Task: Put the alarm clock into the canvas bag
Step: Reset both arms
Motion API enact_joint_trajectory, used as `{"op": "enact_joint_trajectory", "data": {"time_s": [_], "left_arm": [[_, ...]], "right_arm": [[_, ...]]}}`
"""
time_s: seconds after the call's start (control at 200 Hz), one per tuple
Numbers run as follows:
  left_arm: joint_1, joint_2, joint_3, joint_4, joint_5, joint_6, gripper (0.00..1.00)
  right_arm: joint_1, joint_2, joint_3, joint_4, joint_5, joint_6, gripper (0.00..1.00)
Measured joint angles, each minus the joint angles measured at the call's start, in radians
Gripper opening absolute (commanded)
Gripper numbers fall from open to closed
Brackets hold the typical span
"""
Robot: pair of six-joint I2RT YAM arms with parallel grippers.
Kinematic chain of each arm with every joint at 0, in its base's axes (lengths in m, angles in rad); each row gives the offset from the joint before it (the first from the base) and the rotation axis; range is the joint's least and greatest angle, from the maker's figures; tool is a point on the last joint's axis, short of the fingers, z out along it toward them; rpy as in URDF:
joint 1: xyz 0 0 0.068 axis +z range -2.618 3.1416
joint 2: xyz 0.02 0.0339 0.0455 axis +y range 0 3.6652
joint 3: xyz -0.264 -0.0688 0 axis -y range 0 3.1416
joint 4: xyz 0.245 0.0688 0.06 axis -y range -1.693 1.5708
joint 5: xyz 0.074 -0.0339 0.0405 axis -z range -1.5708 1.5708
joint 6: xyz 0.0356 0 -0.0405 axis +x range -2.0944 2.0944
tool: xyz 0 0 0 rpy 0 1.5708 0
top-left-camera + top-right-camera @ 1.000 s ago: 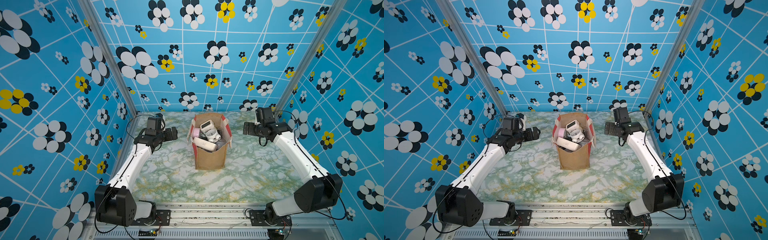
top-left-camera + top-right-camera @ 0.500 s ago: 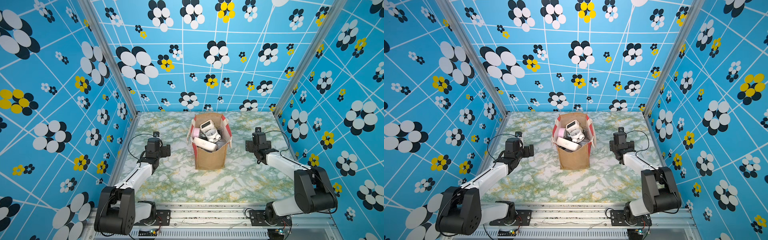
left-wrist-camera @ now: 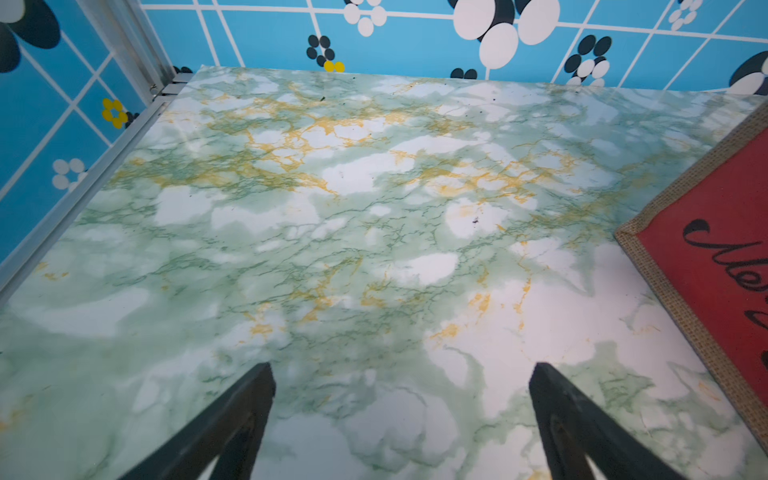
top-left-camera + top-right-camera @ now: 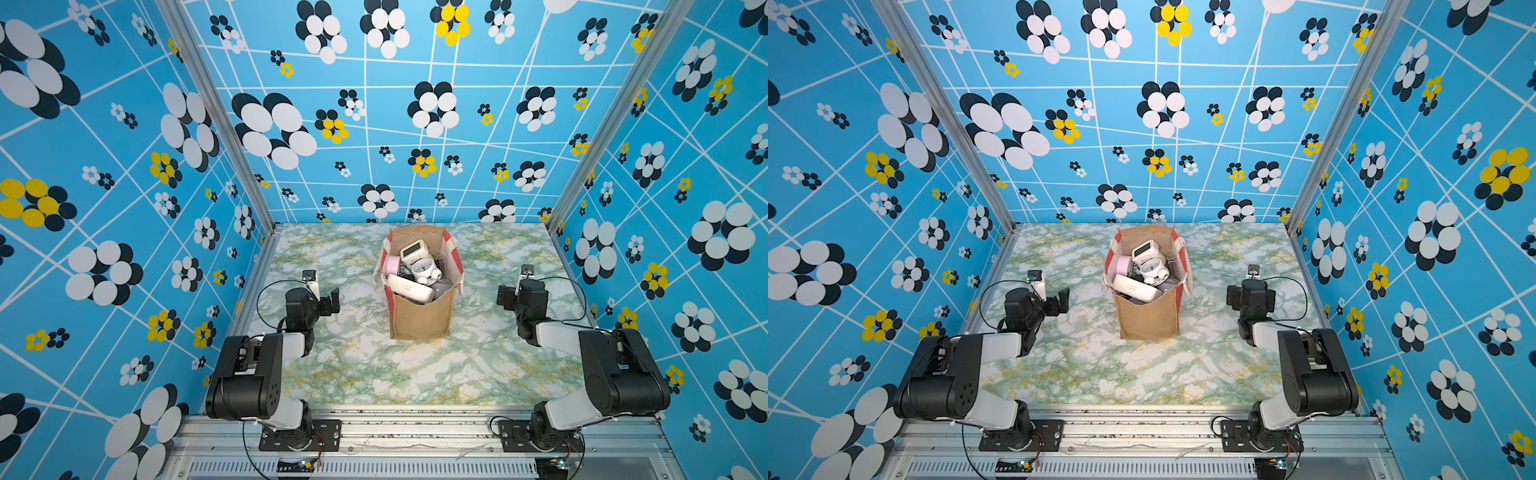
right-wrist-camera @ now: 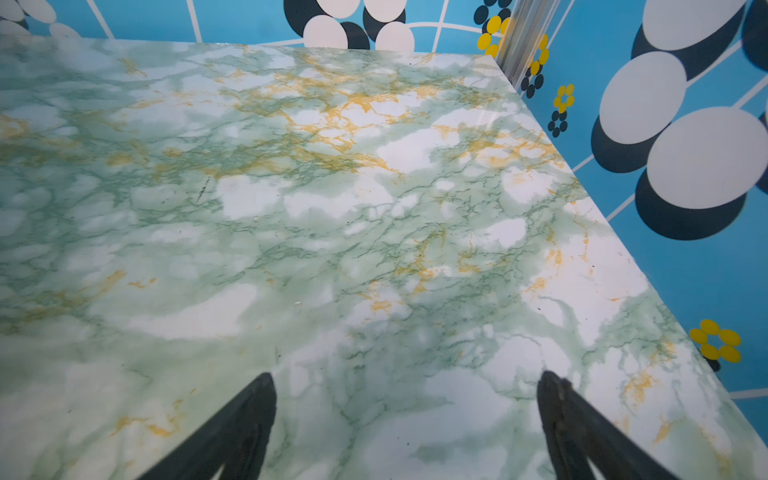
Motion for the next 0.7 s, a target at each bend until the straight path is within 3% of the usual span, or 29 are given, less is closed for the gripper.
{"op": "enact_joint_trajectory", "data": {"time_s": [0.22, 0.7], "left_arm": [[0.000, 0.020, -0.022, 0.071, 0.048, 0.013, 0.99], [-0.017, 0.020, -0.021, 0.086, -0.006, 0.018, 0.99]], "right_arm": [[-0.016, 0.012, -0.122, 0.223, -0.094, 0.000, 0.99], [-0.020, 0.020, -0.135, 0.333, -0.105, 0.005, 0.99]]}}
